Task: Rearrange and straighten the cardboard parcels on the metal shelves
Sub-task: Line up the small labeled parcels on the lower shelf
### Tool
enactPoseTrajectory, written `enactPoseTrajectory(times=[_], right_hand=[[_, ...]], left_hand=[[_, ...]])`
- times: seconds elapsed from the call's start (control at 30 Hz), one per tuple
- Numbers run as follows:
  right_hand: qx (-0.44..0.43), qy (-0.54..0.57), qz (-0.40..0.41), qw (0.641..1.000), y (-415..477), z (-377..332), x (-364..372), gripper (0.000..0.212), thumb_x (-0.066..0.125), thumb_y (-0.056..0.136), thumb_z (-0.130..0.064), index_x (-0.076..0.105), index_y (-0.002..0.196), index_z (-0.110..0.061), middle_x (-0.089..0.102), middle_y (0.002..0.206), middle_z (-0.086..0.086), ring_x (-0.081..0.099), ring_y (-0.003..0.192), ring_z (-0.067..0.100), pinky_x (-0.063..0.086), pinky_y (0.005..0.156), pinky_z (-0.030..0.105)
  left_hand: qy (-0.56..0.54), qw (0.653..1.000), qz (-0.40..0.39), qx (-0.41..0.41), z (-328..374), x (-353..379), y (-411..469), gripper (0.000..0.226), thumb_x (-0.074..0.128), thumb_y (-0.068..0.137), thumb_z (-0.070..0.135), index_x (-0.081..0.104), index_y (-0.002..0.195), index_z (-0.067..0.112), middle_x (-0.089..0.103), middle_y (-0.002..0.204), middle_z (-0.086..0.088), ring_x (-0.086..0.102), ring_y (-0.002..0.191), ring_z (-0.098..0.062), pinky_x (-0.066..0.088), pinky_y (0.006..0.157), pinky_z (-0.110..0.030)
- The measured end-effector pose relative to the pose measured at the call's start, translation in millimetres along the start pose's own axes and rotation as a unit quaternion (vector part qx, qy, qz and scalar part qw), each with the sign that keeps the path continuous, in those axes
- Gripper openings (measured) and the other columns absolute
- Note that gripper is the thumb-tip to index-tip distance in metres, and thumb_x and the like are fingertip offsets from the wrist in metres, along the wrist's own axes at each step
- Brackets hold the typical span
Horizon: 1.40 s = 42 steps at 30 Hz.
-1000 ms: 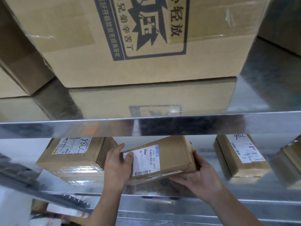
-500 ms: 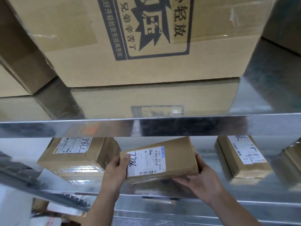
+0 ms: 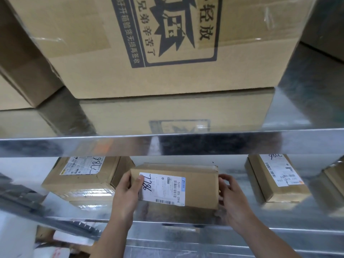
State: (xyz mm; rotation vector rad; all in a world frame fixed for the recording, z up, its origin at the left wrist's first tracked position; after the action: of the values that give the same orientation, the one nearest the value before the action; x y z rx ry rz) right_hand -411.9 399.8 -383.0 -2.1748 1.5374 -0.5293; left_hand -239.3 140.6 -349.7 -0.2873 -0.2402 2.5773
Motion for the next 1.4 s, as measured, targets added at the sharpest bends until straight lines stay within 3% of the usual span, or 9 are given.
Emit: enactPoseTrajectory(times=[0.13,0.27,0.33,0.43,0.53,0.9,1.1,1.3,1.4], right_hand=[[-0.017,0.02,0.007,1.0,4,-3,-2,0.021,0.046,0.109,-0.027,0.063,0.105,-0.038,0.07,0.112,0.009,0.066,0.105,0.034,0.054,0.095,0.063],[-0.016,0.075,-0.009,0.997,5,-4,1,0.026,0.044,0.11,-0.026,0.065,0.124,-0.034,0.07,0.118,0.003,0.066,0.111,0.028,0.059,0.086,0.05],[-0.015,0.088,-0.008,0.996,6,-2,1,0.029,0.043,0.111,-0.027,0.065,0.128,-0.035,0.07,0.121,0.002,0.065,0.114,0.024,0.058,0.084,0.042],[-0.015,0.114,0.004,0.993,12,2,-1,0.03,0.044,0.111,-0.029,0.07,0.12,-0.04,0.074,0.121,0.001,0.067,0.115,0.022,0.055,0.097,0.045],[-0.002,0.152,0.008,0.988,13,3,-4,0.031,0.042,0.111,-0.028,0.071,0.118,-0.037,0.077,0.113,-0.001,0.069,0.114,0.022,0.052,0.104,0.047],[0.017,0.172,0.028,0.984,22,7,-11,0.036,0.041,0.111,-0.03,0.077,0.108,-0.033,0.078,0.108,0.001,0.069,0.113,0.024,0.052,0.103,0.05],[0.011,0.142,0.026,0.989,18,-1,-13,0.038,0.043,0.109,-0.041,0.071,0.105,-0.014,0.079,0.078,0.003,0.069,0.091,0.025,0.051,0.074,0.039],[0.024,0.048,-0.017,0.998,16,-1,-7,0.036,0.056,0.101,-0.05,0.072,0.109,-0.019,0.08,0.097,0.004,0.072,0.103,0.034,0.055,0.098,0.052],[-0.004,-0.05,-0.042,0.998,19,-11,-11,0.025,0.059,0.101,-0.041,0.071,0.107,-0.02,0.078,0.1,-0.001,0.07,0.103,0.022,0.055,0.093,0.041]], left_hand=[[-0.032,0.999,-0.006,0.01,3,2,-4,0.016,0.063,0.097,0.008,0.067,0.108,0.019,0.075,0.104,-0.002,0.068,0.102,-0.02,0.05,0.089,-0.035],[-0.058,0.998,-0.012,0.012,7,7,-8,0.032,0.06,0.092,-0.003,0.062,0.113,0.02,0.071,0.108,-0.005,0.064,0.102,-0.02,0.047,0.086,-0.032],[-0.063,0.998,-0.008,0.014,6,7,-8,0.026,0.062,0.09,0.002,0.062,0.109,0.02,0.069,0.108,-0.007,0.063,0.103,-0.023,0.046,0.089,-0.038],[-0.104,0.995,-0.004,0.002,4,9,-8,0.01,0.058,0.09,0.01,0.06,0.095,0.019,0.066,0.097,-0.008,0.061,0.092,-0.026,0.043,0.08,-0.04],[-0.125,0.992,0.002,-0.02,3,12,-9,0.013,0.058,0.092,0.017,0.052,0.082,0.023,0.059,0.091,0.003,0.051,0.079,-0.018,0.036,0.07,-0.037],[-0.13,0.991,-0.011,-0.028,6,20,-14,0.019,0.053,0.101,0.018,0.05,0.083,0.022,0.06,0.085,0.01,0.053,0.088,-0.017,0.04,0.075,-0.037],[-0.142,0.989,-0.035,-0.016,11,22,-11,0.018,0.046,0.105,0.021,0.064,0.105,0.023,0.072,0.087,0.011,0.067,0.09,-0.01,0.045,0.082,-0.037],[-0.099,0.993,-0.064,-0.033,14,27,-9,0.029,0.048,0.104,0.016,0.068,0.122,0.025,0.078,0.106,0.006,0.072,0.096,-0.008,0.05,0.088,-0.032],[-0.072,0.993,-0.09,-0.04,15,29,-7,0.031,0.05,0.102,0.014,0.068,0.125,0.026,0.078,0.11,0.002,0.072,0.103,-0.012,0.05,0.086,-0.03]])
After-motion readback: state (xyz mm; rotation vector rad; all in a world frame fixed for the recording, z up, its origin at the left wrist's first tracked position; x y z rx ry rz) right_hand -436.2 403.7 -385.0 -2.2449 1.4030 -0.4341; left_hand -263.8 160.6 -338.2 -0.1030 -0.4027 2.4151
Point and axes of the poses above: each hand's wrist, its own y-axis towards the middle knuckle, its own x-axis out of the palm, z = x × y, the point moved 8 cm from there along y, towards the middle knuckle
